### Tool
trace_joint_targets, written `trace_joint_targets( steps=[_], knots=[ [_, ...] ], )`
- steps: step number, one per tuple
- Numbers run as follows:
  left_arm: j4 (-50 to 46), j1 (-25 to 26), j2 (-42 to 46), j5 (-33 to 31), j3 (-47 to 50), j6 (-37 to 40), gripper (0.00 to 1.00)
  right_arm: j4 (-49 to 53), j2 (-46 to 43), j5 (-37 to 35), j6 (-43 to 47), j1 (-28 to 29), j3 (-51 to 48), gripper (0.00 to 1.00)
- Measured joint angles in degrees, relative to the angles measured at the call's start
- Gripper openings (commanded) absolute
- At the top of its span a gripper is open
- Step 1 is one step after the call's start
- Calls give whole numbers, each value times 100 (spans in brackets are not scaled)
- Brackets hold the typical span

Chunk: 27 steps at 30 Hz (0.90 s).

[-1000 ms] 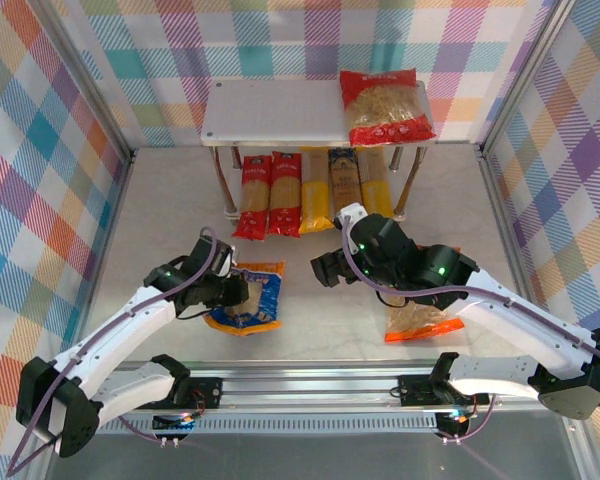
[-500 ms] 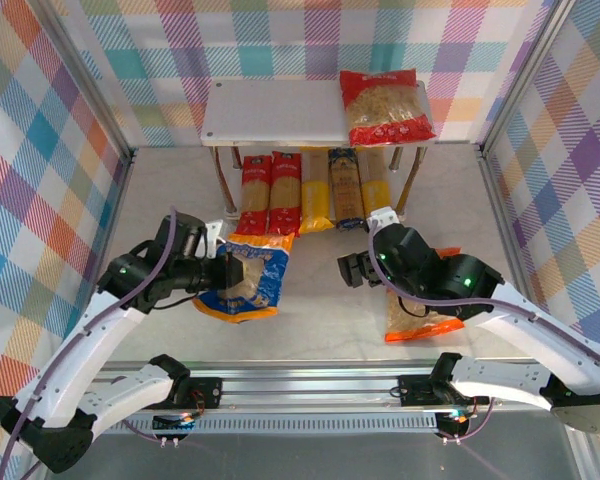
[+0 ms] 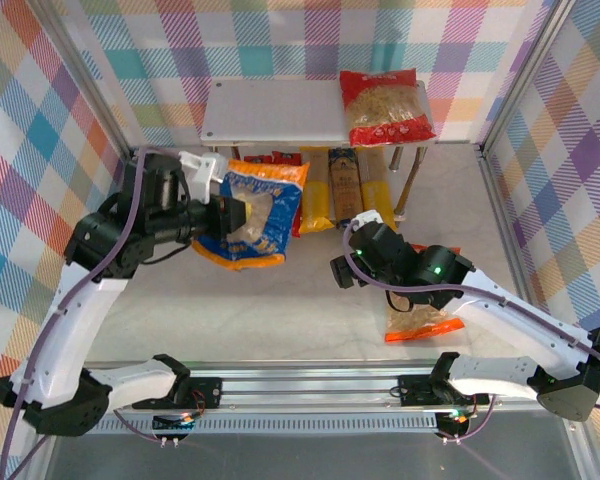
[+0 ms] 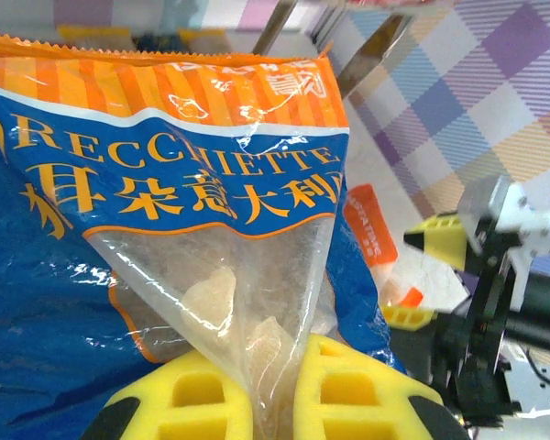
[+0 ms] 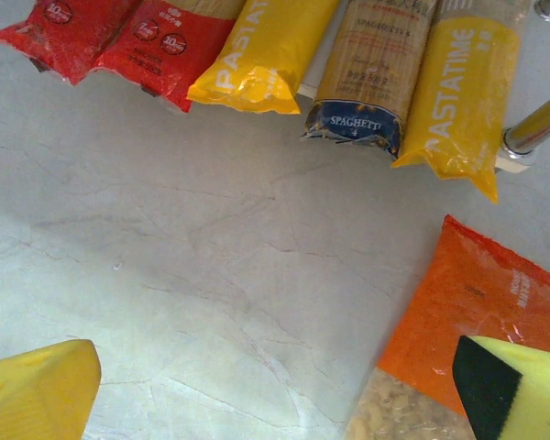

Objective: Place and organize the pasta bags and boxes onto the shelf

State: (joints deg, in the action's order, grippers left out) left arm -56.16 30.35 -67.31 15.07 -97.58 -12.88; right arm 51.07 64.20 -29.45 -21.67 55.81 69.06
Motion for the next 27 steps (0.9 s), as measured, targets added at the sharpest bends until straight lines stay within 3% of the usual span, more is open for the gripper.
trace_joint_targets(
  steps=[13, 27],
  knots=[
    [433, -297, -1794, -579, -2361, 833, 0, -7, 264, 363, -63, 0, -136, 99],
    [1058, -1080, -3211, -1005, -3246, 1429, 0, -133, 560, 518, -55, -79, -184, 99]
  ],
)
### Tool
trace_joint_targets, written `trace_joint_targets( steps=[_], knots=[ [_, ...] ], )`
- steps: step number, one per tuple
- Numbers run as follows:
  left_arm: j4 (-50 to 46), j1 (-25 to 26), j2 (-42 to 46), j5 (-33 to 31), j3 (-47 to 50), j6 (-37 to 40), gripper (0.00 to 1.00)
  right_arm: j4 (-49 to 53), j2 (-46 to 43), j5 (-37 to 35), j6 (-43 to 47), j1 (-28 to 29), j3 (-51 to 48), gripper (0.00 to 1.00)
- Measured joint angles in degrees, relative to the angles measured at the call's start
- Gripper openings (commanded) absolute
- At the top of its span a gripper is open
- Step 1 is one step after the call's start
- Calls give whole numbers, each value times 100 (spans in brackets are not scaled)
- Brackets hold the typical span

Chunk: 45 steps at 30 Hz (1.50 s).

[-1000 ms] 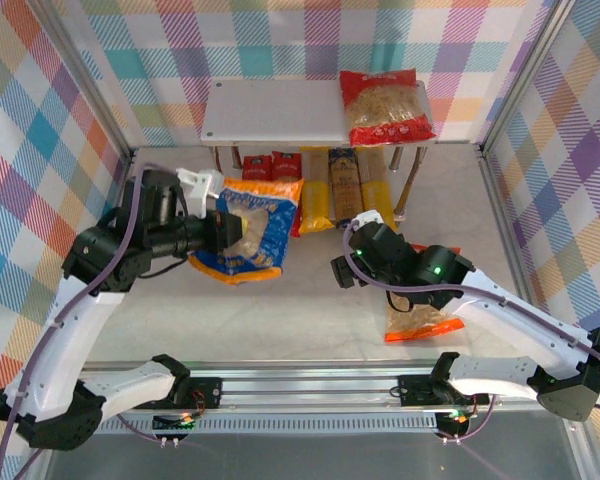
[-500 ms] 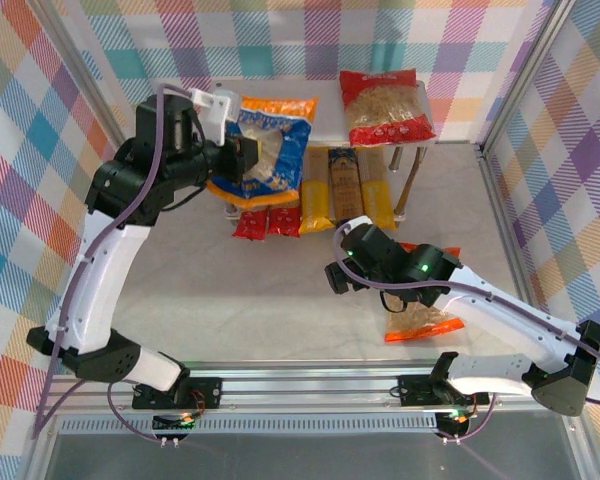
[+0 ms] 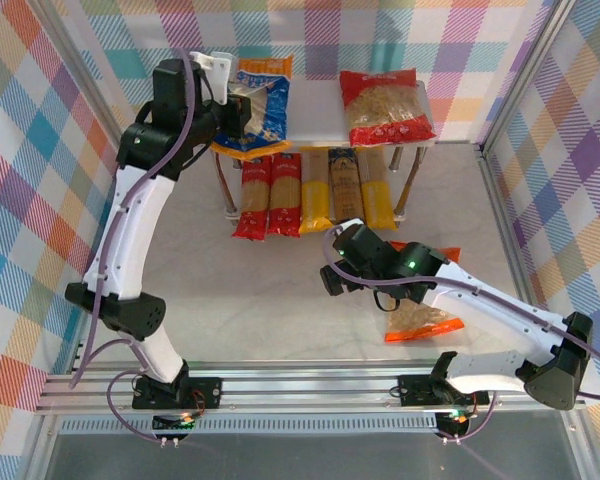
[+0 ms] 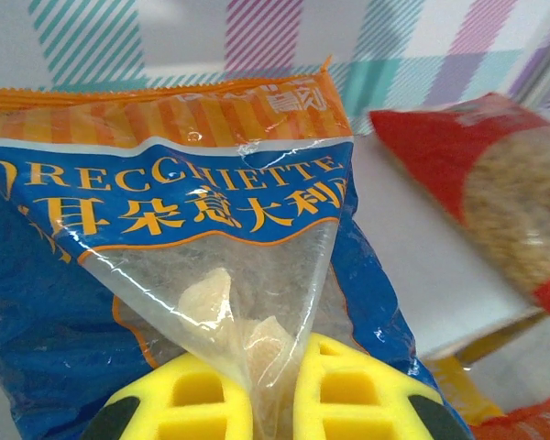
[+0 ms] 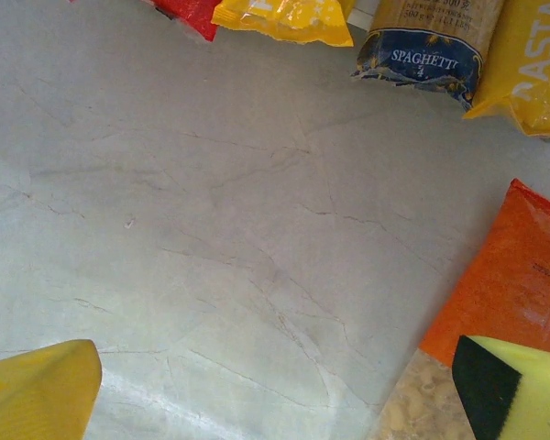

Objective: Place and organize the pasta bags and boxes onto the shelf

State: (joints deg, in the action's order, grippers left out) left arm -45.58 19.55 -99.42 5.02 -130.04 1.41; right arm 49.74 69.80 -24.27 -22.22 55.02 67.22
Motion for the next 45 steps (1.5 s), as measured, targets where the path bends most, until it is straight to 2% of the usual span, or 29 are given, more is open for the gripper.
trace_joint_targets(
  steps=[8, 19, 27, 28, 29, 31, 32, 33, 35, 40, 44, 45],
  knots=[
    [142, -437, -485, 50, -138, 59, 0, -42, 271, 101, 42, -103, 55, 99],
    [289, -540, -852, 415, -518, 278, 0, -76, 946, 275, 63, -142, 452, 99],
    [463, -544, -1034, 592, -592, 431, 0, -59, 1130, 293, 68, -146, 595, 99],
    [511, -544, -1029, 592, -549, 446, 4, -52, 1130, 291, 79, -146, 616, 99],
    [573, -544, -1012, 588, -470, 466, 13, -37, 1130, 291, 83, -164, 645, 99],
    [769, -544, -933, 568, -219, 520, 33, -9, 1128, 289, 83, -195, 675, 99],
    [876, -546, -868, 551, -50, 549, 47, 11, 1126, 289, 83, -216, 684, 99],
    [953, -546, -804, 540, 94, 588, 54, 26, 1119, 284, 83, -238, 684, 99],
    [1126, -549, -680, 535, 363, 592, 58, 90, 1082, 284, 83, -304, 684, 99],
    [1309, -549, -562, 525, 599, 638, 79, 173, 811, 267, 74, -448, 682, 99],
    [1480, -551, -527, 551, 739, 691, 99, 234, 509, 260, 13, -575, 669, 99],
    [1554, -551, -505, 570, 800, 693, 100, 262, 439, 262, -13, -625, 654, 99]
  ],
)
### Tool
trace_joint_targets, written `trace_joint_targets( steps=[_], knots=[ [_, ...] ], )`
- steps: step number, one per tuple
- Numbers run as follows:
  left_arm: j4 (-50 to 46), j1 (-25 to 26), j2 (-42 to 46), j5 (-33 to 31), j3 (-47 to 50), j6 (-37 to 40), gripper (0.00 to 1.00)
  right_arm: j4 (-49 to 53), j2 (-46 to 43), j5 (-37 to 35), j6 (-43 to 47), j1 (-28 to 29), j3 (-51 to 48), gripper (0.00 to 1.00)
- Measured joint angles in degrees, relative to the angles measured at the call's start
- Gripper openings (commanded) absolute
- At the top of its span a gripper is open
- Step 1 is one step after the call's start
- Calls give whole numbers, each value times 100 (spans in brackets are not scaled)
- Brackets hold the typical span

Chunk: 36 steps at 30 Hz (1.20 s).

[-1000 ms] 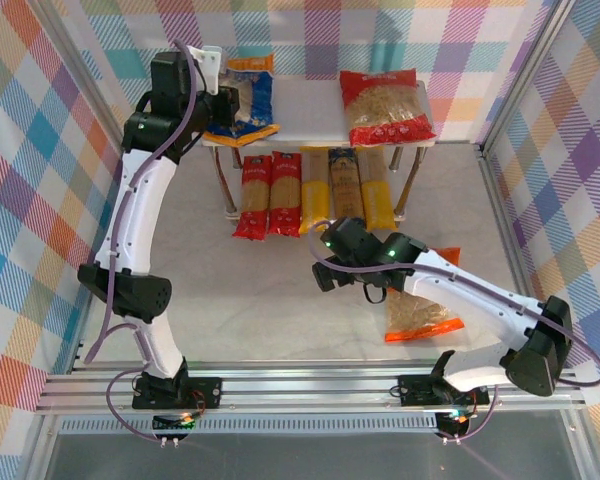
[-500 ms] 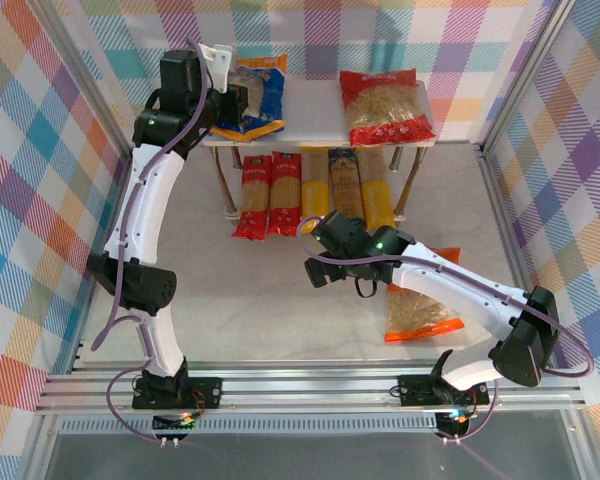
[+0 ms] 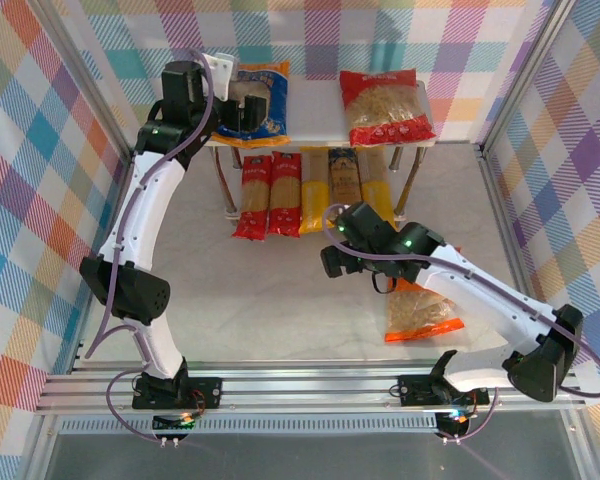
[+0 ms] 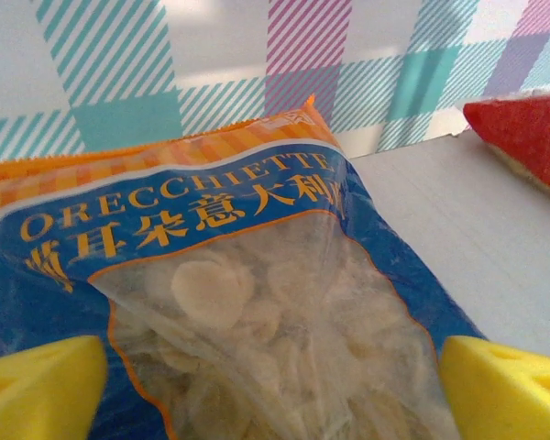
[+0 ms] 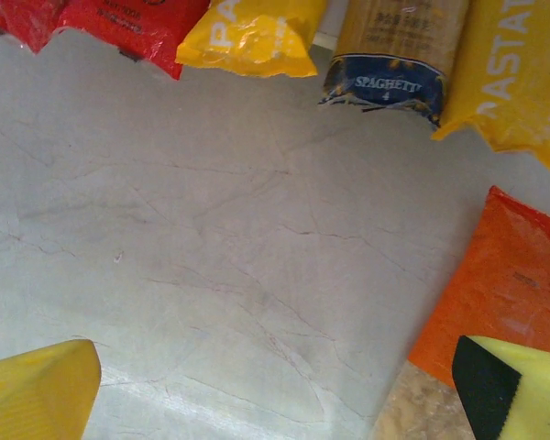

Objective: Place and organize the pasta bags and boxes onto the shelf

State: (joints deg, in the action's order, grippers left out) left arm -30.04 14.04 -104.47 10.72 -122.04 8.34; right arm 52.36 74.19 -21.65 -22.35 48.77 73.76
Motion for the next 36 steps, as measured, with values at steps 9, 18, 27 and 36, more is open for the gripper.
trace_joint_targets(
  steps=[9, 18, 27, 36],
  knots=[
    [691, -35, 352, -28, 398, 11, 100, 422, -380, 92, -466, -741, -339, 99],
    [1228, -284, 1821, -247, 1231, -70, 100, 610, -894, 549, -817, -2420, -1425, 99],
    [1731, 461, 4715, 474, 4588, -992, 97, 369, -841, 627, -1132, -3235, -2811, 99],
    [1322, 807, 5246, 680, 5204, -1220, 97, -282, -352, 411, -1080, -3685, -2861, 99]
  ],
)
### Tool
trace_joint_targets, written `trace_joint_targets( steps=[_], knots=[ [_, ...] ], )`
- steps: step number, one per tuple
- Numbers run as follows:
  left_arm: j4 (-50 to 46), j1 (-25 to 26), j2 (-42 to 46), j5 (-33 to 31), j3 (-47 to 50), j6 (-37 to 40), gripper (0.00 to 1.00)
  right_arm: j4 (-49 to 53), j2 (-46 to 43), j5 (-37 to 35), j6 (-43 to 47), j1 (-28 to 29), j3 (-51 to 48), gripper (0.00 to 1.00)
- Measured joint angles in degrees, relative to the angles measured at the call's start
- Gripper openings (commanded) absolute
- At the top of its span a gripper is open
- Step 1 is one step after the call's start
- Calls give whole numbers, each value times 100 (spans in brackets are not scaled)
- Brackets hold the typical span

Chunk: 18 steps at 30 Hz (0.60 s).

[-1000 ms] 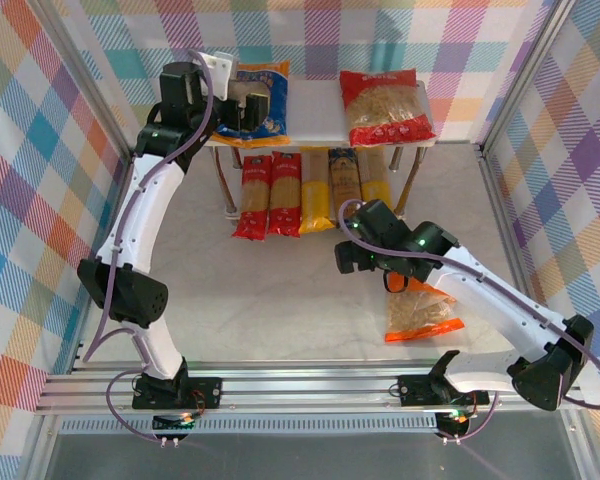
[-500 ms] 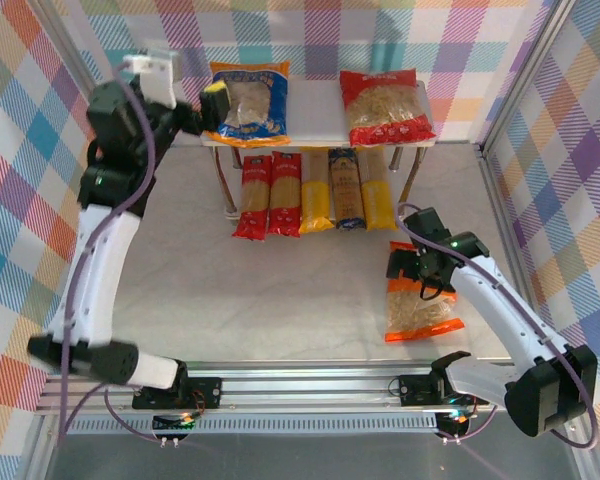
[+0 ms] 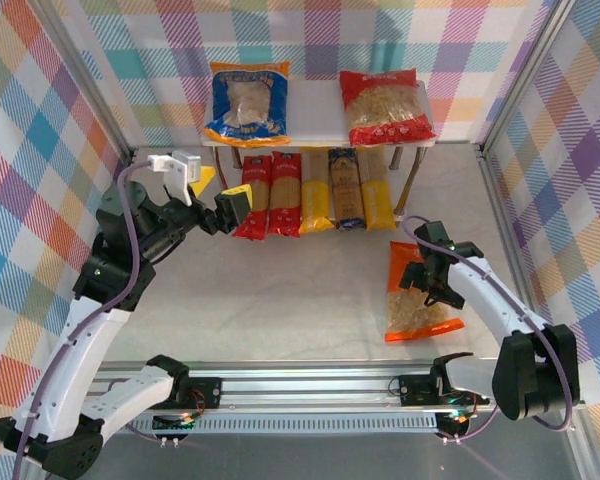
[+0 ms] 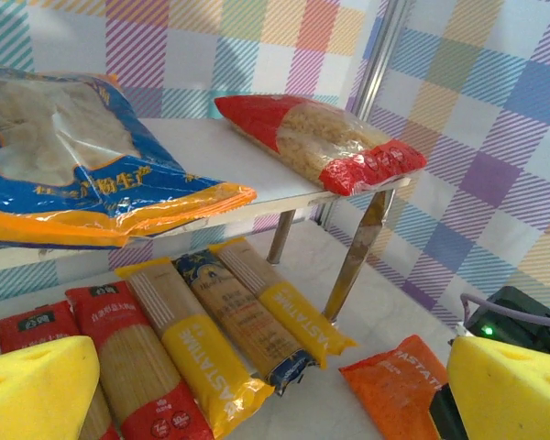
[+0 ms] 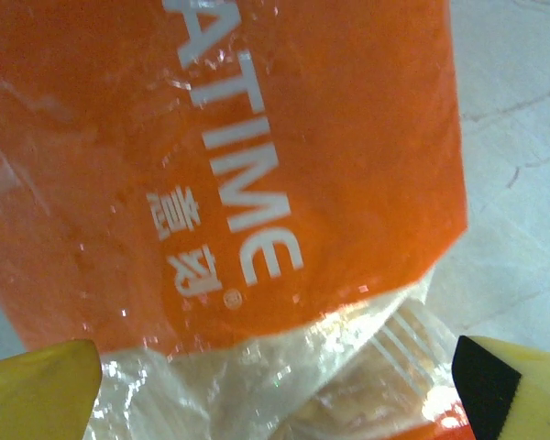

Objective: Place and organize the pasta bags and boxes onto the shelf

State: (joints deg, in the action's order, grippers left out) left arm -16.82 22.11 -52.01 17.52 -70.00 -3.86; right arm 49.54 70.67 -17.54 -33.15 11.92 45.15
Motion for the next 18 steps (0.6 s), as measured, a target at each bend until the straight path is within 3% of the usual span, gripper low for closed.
trace_joint_targets(
  steps=[8, 18],
  knots=[
    [-61, 0, 83, -2, -2, 0, 98, -404, 986, 254, 278, -37, 103, 99],
    [-39, 0, -79, 2, -46, -24, 98, -566, 1464, 1104, 758, 24, 398, 99]
  ],
)
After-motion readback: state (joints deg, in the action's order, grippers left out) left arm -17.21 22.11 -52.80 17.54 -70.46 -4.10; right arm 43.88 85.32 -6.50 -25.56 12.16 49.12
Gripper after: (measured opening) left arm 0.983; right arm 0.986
